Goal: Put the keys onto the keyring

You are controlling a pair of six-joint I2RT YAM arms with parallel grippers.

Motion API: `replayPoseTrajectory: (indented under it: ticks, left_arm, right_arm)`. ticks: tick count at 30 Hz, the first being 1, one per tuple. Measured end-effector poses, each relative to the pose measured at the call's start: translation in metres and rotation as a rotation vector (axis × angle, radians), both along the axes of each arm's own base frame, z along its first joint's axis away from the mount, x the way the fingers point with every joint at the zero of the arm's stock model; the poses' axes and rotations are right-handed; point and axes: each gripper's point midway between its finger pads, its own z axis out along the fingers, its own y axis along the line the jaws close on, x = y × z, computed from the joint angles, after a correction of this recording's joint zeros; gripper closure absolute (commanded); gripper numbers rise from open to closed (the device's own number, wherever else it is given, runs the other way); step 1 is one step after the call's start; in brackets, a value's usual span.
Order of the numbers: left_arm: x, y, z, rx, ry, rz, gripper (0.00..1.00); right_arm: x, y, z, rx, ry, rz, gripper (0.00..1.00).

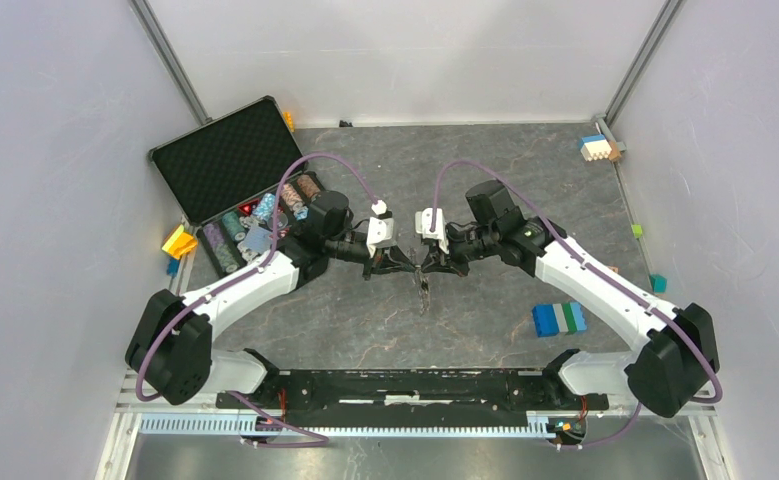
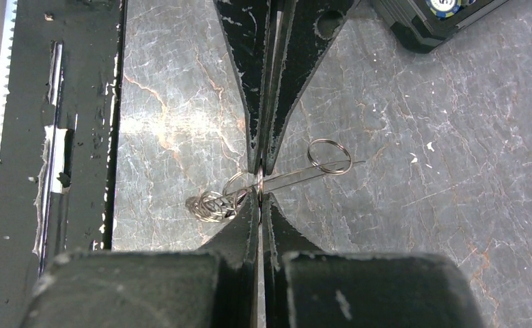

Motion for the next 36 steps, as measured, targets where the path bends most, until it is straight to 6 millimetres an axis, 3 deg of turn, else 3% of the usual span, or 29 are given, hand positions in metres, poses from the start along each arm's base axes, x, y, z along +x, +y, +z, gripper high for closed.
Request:
replayPoseTrajectory:
  ticks: [12, 23, 36]
  left_arm:
    - [0.001, 0.000, -0.004, 0.006, 0.009, 0.000, 0.94]
    - [-0.004, 0.006, -0.017, 0.061, 0.066, 0.013, 0.69]
    - [-0.002, 0.009, -0.008, 0.103, 0.042, 0.009, 0.66]
  right_arm:
    - [-0.001, -0.001, 0.004, 0.007, -0.009, 0.000, 1.00]
    - [-0.003, 0.000, 0.002, -0.002, -0.017, 0.011, 1.00]
    - [-0.002, 0.002, 0.004, 0.006, -0.026, 0.011, 1.00]
